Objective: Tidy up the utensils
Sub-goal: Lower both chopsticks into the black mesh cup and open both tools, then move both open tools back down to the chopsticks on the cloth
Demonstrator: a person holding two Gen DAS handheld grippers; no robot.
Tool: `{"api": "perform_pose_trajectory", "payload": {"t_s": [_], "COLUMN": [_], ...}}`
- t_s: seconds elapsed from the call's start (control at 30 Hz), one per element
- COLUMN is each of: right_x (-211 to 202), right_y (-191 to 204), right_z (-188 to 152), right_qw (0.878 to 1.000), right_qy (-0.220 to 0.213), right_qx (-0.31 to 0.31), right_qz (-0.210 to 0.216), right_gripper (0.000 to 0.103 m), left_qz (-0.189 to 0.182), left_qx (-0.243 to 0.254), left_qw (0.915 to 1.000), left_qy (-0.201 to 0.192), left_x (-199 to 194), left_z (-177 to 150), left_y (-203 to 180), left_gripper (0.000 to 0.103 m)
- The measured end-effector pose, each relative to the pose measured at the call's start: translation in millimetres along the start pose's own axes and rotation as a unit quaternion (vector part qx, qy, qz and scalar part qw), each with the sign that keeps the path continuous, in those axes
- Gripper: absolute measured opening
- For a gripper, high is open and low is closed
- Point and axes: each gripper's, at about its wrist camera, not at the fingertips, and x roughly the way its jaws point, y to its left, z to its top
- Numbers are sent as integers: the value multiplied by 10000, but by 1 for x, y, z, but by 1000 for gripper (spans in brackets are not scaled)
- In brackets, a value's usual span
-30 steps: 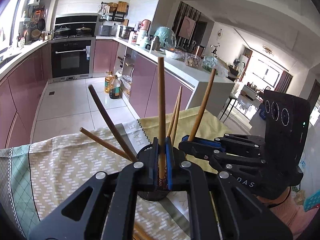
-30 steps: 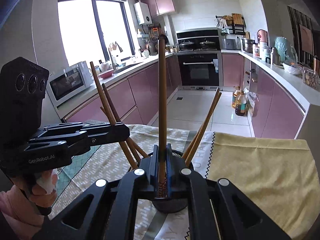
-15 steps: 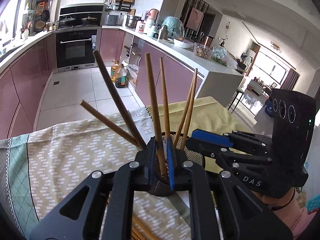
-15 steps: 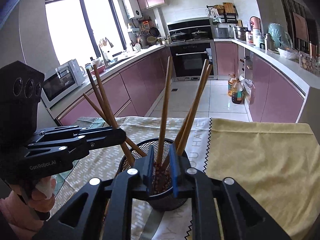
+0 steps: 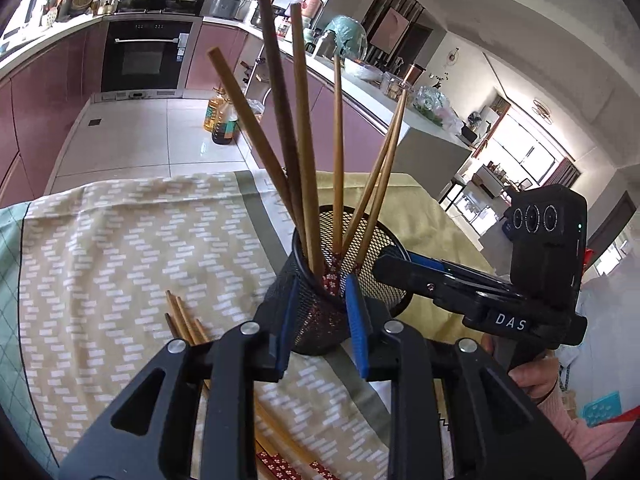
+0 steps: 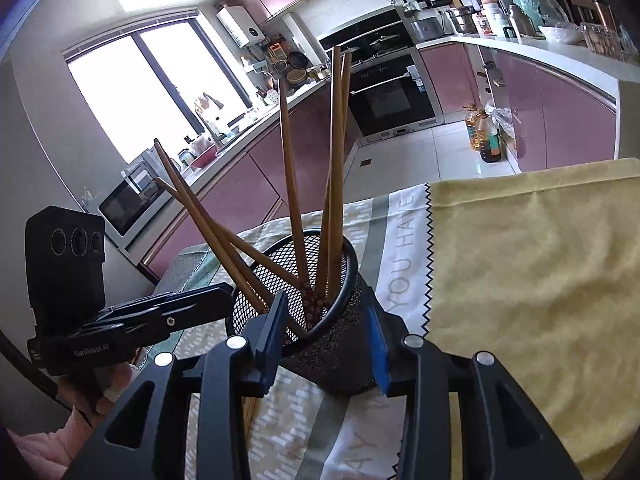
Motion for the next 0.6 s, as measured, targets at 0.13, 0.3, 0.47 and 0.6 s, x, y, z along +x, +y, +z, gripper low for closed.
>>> {"api": "perform_pose_trajectory", "payload": {"t_s": [0.13,0.3,0.47,0.6], "right_x": [3,6,6,-3], "right_y": [3,11,11,3], "right_z": [0,-2,-1,-6], "right_qw": [10000,9999,9999,9999], "right_qy": [-3,39,59,-41], "right_qx": [30,-51,-64,82], "right_qz": [57,90,103,88], "right_gripper": [36,36,37,42], "left_qz": [-1,36,90,266], "left_qx": [-53,-81,-119,-143], "left_qw": [10000,9999,9998,9993], "left_qy": [-41,-81,-123,-206], "left_x": [0,-5,-11,-20], "left_z": [-1,-6,-11,-16], "left_y": [3,4,1,5], "left_gripper": [29,29,29,30]}}
